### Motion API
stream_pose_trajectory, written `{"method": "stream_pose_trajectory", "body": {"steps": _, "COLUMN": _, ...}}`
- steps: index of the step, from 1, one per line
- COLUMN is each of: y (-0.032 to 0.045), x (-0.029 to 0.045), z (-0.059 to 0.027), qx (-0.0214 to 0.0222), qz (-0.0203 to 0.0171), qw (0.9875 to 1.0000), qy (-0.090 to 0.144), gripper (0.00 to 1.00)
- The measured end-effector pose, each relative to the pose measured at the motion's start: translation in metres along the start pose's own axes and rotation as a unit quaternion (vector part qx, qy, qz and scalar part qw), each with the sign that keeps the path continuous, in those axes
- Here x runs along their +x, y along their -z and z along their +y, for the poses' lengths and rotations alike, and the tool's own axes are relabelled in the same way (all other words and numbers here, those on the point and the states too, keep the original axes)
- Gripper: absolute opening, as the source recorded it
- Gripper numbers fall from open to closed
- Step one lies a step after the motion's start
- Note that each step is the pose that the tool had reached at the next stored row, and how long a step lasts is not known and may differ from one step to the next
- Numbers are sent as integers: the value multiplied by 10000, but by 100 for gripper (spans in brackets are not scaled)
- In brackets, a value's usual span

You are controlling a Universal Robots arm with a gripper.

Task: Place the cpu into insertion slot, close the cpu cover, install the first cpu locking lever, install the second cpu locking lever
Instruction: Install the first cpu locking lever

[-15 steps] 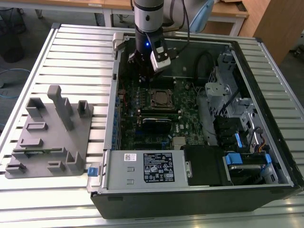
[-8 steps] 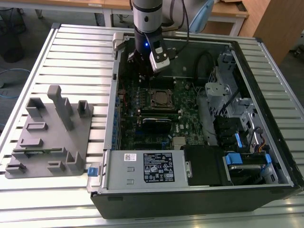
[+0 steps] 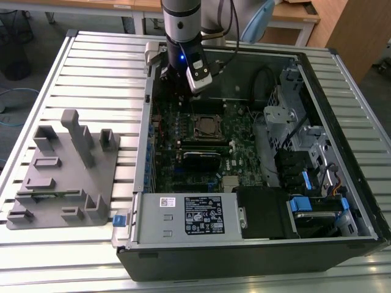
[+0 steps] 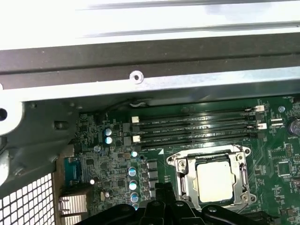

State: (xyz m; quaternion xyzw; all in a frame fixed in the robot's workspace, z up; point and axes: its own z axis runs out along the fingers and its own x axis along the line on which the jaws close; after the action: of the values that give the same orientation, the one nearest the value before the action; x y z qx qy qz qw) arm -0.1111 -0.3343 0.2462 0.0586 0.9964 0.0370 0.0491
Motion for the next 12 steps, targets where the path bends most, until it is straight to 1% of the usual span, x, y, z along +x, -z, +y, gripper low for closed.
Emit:
{"method": "stream_pose_trajectory", "body": {"steps": 2, "y": 0, "x": 1, "z": 0, "qx": -13, "qz": -6, "qw": 10000, "qy": 0, "gripper": 10}}
{"method": "stream_pose_trajectory", "body": {"steps": 7, "y": 0, "x": 1, "z": 0, "qx": -16, "qz": -5, "qw": 10000, "qy": -1, "gripper": 10}}
{"method": "stream_pose_trajectory", "body": {"steps": 10, "y": -1, "x": -3, "z": 0, "qx": -16, "qz": 12, "qw": 10000, "qy": -2, "gripper": 10}}
{"method": "stream_pose_trajectory", "body": {"steps": 11, "y": 0, "x": -3, "z": 0, "qx": -15, "qz": 20, "qw": 10000, "qy": -3, "gripper": 10}}
{"method": "stream_pose_trajectory", "body": {"steps": 12, "y": -1, "x": -4, "z": 1, "qx": -14, "qz": 37, "qw": 10000, "qy": -4, "gripper": 10}}
